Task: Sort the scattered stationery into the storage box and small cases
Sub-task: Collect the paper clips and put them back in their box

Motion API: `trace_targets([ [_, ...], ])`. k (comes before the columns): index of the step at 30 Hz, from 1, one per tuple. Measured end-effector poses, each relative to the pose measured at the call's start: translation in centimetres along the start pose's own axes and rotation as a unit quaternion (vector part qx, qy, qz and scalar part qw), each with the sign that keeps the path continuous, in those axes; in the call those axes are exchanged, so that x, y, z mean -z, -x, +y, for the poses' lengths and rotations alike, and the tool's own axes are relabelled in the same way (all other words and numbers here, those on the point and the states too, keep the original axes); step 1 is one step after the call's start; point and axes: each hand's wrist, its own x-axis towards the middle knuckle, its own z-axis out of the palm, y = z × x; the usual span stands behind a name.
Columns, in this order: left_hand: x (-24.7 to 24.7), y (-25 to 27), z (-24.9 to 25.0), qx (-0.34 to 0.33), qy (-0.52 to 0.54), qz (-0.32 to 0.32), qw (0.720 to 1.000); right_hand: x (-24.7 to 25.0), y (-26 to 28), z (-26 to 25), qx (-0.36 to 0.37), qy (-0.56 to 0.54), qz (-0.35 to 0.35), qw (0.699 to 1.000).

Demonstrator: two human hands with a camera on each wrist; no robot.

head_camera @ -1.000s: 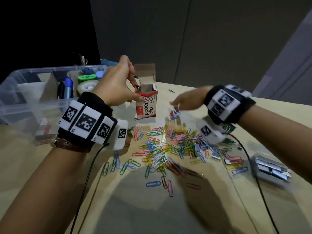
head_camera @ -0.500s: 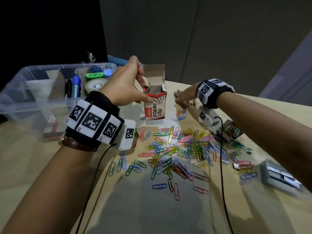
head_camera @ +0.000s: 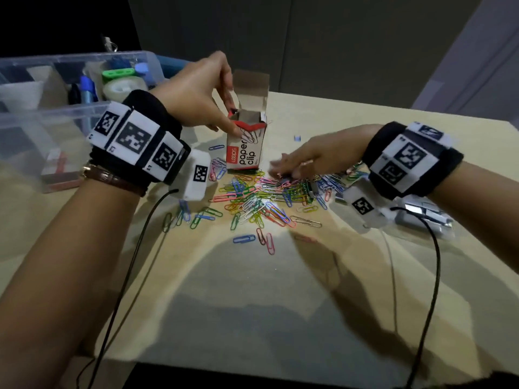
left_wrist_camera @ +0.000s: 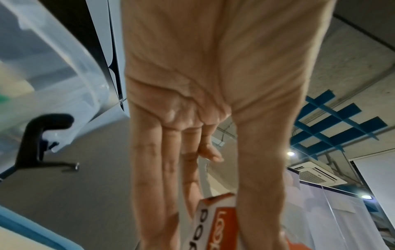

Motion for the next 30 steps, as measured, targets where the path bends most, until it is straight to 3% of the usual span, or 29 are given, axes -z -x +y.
trace_targets([
  [3, -0.6, 0.0, 0.1, -0.011, -0.024, -0.025, 0.999, 0.6, 1.3, 0.1, 0.002, 0.017, 0.125, 0.992],
  [8, -0.6, -0.5, -0.5, 0.001, 0.001, -0.023, 1.0, -0.7, 0.1, -1.2, -0.041, 0.045, 0.085, 0.994],
  [18, -1.0, -0.6, -2.4, -0.014, 0.025, -0.021, 0.999, -1.0, -1.4, -0.3, 0.022, 0.069, 0.165, 0.984],
  [22, -1.5, -0.5, -3.2, -0.025, 0.062, -0.011, 0.998, 0.3, 0.0, 1.4, 0.034, -0.152, 0.178, 0.972],
  [25, -1.7, -0.5, -3.7, -0.029, 0.088, -0.006, 0.996, 1.4, 1.1, 1.9, 0.064, -0.327, 0.185, 0.924],
  [30, -2.0, -0.4, -3.5, -0.039, 0.119, 0.003, 0.992, 2.4, 1.8, 0.6, 0.1, -0.445, 0.216, 0.863],
])
